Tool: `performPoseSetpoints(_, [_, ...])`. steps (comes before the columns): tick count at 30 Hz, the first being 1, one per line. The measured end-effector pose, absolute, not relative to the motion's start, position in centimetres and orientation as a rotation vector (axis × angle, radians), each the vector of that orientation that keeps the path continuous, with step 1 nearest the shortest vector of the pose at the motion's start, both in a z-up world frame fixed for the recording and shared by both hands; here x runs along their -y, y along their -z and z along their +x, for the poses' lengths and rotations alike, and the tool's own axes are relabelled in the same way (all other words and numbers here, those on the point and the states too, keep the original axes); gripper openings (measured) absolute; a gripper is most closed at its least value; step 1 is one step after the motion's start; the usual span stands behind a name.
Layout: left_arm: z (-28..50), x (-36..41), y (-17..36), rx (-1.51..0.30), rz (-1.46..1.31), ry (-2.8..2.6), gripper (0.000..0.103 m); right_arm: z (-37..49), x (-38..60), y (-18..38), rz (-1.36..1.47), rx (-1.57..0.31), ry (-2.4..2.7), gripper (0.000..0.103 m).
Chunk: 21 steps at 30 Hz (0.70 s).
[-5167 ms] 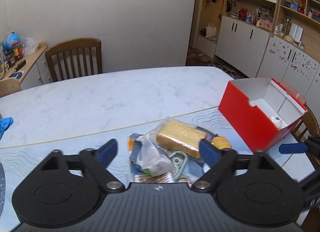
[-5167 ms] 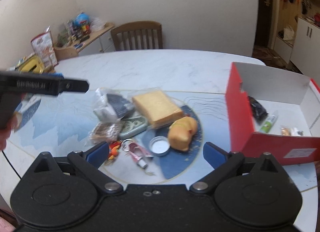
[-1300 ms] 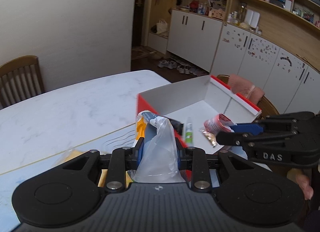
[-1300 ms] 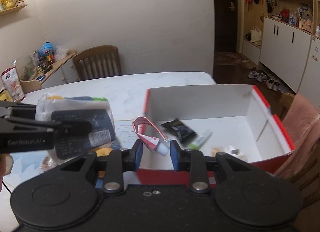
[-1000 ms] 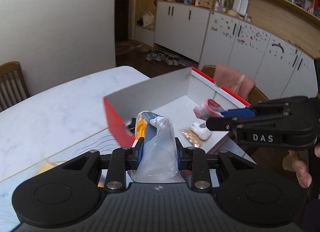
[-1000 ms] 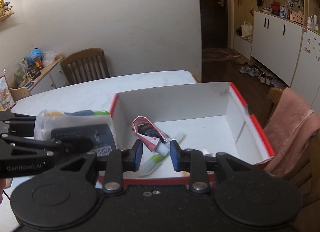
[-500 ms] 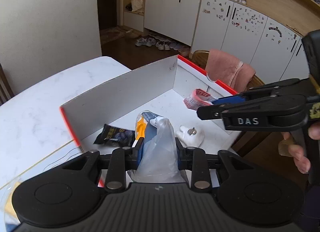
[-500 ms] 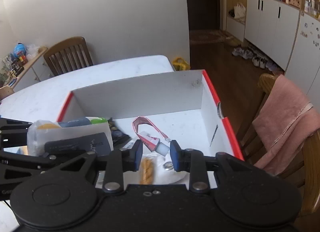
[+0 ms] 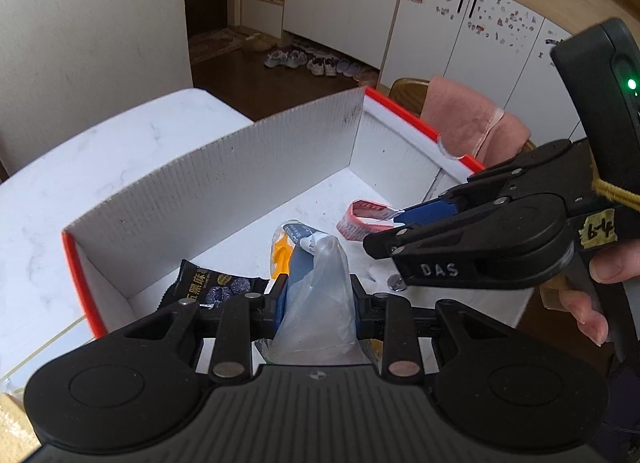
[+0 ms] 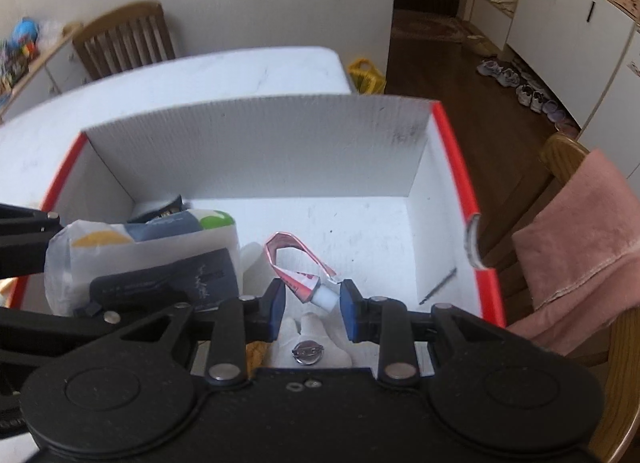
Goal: Organize objects
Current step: 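Open both tools to drop the plastic bag and pink keychain in the box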
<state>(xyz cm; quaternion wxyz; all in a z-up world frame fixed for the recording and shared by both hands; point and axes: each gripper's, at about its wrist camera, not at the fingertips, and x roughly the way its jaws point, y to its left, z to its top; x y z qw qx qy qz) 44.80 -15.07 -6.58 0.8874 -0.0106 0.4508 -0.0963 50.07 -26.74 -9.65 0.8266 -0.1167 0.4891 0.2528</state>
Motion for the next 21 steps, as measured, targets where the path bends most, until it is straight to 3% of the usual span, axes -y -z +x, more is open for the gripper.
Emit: performPoseSetpoints(21, [47.3, 14.4, 9.3, -1.082, 0.005, 0.199, 0.030, 51.8, 24.6, 12.0, -0.382, -1.161, -0.522, 0.029])
